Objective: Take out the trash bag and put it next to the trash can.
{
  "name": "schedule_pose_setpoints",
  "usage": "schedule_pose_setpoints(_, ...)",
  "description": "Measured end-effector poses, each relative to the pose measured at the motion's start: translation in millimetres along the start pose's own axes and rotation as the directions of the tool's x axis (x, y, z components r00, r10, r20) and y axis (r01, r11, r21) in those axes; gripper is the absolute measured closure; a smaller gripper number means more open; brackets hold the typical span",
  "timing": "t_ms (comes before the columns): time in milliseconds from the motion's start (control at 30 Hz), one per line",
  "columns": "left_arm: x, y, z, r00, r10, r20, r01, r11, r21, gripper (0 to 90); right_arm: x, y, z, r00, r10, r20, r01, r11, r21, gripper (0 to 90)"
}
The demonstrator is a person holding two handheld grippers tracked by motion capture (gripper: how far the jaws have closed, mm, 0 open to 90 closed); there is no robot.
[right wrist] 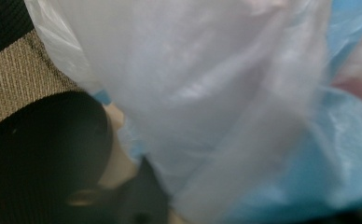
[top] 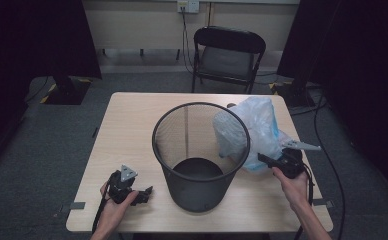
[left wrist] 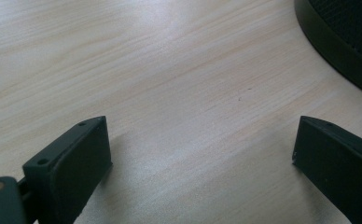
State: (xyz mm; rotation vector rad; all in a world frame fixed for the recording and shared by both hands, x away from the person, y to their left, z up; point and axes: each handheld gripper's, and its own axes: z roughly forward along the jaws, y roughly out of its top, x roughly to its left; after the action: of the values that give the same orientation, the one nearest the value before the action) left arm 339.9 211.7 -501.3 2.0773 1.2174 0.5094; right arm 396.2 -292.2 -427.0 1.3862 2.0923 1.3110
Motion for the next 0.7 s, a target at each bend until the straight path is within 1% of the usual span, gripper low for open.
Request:
schedule_pose_setpoints(33,0.2,0.0,-0.1,1.0000,0.002,-0.001,-0.002,1.0000,0.001,3.5,-0.7,4.7,4.4,1.0000,0.005,-0.006,-0.005,1.000,-0.002,89.4)
schedule_pose_setpoints(67,0.1,0.0,0.0,1.0000,0.001,-0.001,-0.001,1.0000,0.000,3.5,-0.7,10.6,9.0,0.9999,0.007,-0.012,-0.007,1.000,-0.006,90.0)
schedule_pose_setpoints(133,0.0,0.0,0.0,1.0000,0.000,0.001,0.000,1.0000,0.000,3.5,0.1,24.5,18.3,0.9999,0.003,-0.012,-0.003,1.000,-0.028,90.0)
schedule_pose_setpoints(200,0.1,0.0,0.0,1.0000,-0.001,0.002,0.001,1.0000,0.000,3.4,1.8,39.0,26.8,0.9996,0.014,-0.024,-0.015,0.998,-0.069,90.0)
schedule_pose_setpoints(233,0.0,0.0,0.0,1.0000,-0.002,0.002,0.002,1.0000,0.000,3.5,3.0,45.1,31.4,0.9998,0.004,-0.021,-0.006,0.996,-0.085,90.0)
schedule_pose_setpoints(267,0.0,0.0,0.0,1.0000,-0.002,0.002,0.002,1.0000,0.000,3.5,4.5,49.6,36.5,1.0000,-0.001,-0.004,0.001,0.997,-0.079,84.9)
schedule_pose_setpoints(300,0.0,-0.1,0.0,1.0000,-0.001,0.002,0.001,1.0000,0.000,3.5,5.2,52.0,41.8,0.9997,-0.006,0.024,0.007,0.998,-0.066,72.3)
schedule_pose_setpoints(333,0.1,-0.1,0.0,1.0000,0.000,0.001,0.000,1.0000,0.000,3.5,5.3,52.4,46.0,0.9993,-0.002,0.037,0.004,0.998,-0.055,62.0)
schedule_pose_setpoints(367,0.1,-0.1,-0.1,1.0000,0.001,0.001,-0.001,1.0000,0.000,3.5,4.0,51.0,48.3,0.9995,0.016,0.029,-0.015,0.999,-0.045,52.2)
schedule_pose_setpoints(400,0.1,-0.1,-0.1,1.0000,0.001,0.001,-0.001,1.0000,0.000,3.5,2.8,48.3,48.7,0.9994,0.028,0.021,-0.027,0.999,-0.044,45.4)
schedule_pose_setpoints(433,0.1,-0.1,0.0,1.0000,0.000,0.001,0.000,1.0000,0.000,3.5,2.1,44.8,47.8,0.9994,0.033,0.014,-0.032,0.999,-0.041,40.5)
schedule_pose_setpoints(467,0.1,-0.1,0.0,1.0000,-0.001,0.002,0.001,1.0000,0.000,3.5,1.8,41.1,45.7,0.9993,0.037,0.011,-0.036,0.999,-0.035,36.9)
schedule_pose_setpoints(533,0.1,-0.1,0.0,1.0000,0.000,0.002,0.000,1.0000,0.000,3.4,1.3,33.8,38.0,0.9995,0.033,-0.002,-0.033,0.998,-0.044,34.1)
schedule_pose_setpoints(567,0.1,-0.1,0.0,1.0000,0.000,0.002,0.000,1.0000,0.000,3.4,1.1,31.2,33.2,0.9991,0.041,-0.010,-0.041,0.998,-0.039,31.3)
schedule_pose_setpoints(633,0.1,-0.1,0.0,1.0000,0.000,0.002,0.000,1.0000,0.000,3.4,0.4,26.3,23.0,0.9966,0.062,-0.054,-0.064,0.997,-0.039,28.8)
schedule_pose_setpoints(700,0.2,0.0,0.0,1.0000,0.000,0.002,0.000,1.0000,0.000,3.4,0.9,21.5,12.3,0.9950,0.064,-0.076,-0.069,0.995,-0.066,25.7)
